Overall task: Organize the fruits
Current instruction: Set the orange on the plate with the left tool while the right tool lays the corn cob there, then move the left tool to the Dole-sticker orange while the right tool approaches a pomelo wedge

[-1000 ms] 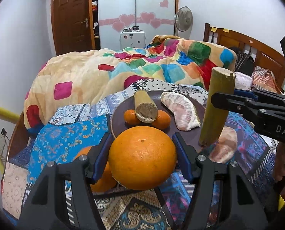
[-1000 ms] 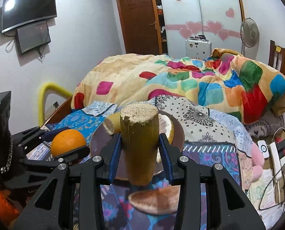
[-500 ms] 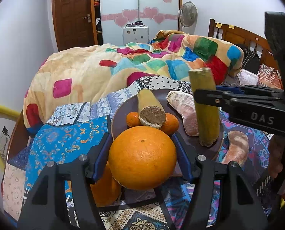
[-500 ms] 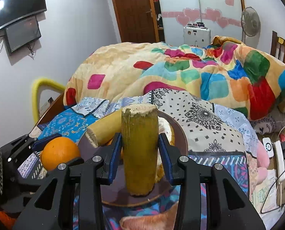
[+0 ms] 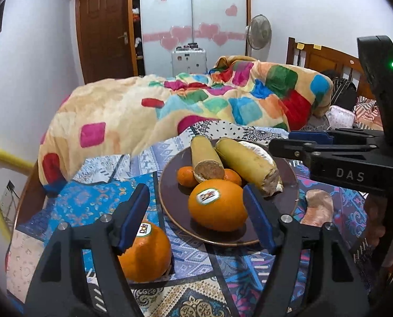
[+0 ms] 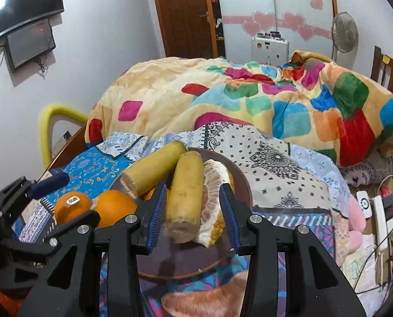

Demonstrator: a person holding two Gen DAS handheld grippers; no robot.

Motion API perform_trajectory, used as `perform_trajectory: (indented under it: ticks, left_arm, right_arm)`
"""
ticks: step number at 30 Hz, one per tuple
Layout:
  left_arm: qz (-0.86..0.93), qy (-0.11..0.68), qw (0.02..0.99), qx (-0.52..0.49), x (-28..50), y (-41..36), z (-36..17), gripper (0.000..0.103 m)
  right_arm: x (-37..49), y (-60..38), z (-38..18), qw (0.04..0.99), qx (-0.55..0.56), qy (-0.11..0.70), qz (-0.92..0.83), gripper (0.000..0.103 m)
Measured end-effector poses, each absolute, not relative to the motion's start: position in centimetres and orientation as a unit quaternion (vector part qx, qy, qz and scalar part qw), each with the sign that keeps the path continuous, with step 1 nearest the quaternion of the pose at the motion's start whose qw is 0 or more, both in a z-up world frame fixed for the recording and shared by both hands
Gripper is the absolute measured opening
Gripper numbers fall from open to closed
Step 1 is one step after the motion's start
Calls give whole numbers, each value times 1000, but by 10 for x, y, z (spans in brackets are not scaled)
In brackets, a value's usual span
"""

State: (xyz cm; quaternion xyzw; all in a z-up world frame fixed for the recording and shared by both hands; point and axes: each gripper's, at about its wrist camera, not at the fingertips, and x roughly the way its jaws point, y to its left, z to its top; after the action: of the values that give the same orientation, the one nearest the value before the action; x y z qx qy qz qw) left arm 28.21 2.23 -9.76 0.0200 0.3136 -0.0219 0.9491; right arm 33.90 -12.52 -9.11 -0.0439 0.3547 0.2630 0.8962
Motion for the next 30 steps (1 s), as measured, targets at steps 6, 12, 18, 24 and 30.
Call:
perform_trajectory:
  ticks: [6, 12, 18, 24, 30]
  left_arm:
    - [-17, 306, 951, 30, 264, 30, -88, 73]
    - [-9, 315, 949, 22, 247, 49, -85, 80]
    - [-2, 341, 940, 14, 233, 71, -99, 82]
    - [4, 384, 923, 12, 233, 85, -127, 83]
    - [7, 406, 913, 17, 237, 90, -144, 83]
  right_arm:
    - [316, -137, -84, 903, -61, 338, 257, 42]
    - [295, -150, -86, 905, -71, 337, 251, 58]
    - [278, -163, -99, 905, -96, 347, 228, 70]
    - [272, -178, -121, 910, -86, 358, 189, 88]
    - [281, -175, -142, 896, -97, 395, 177, 88]
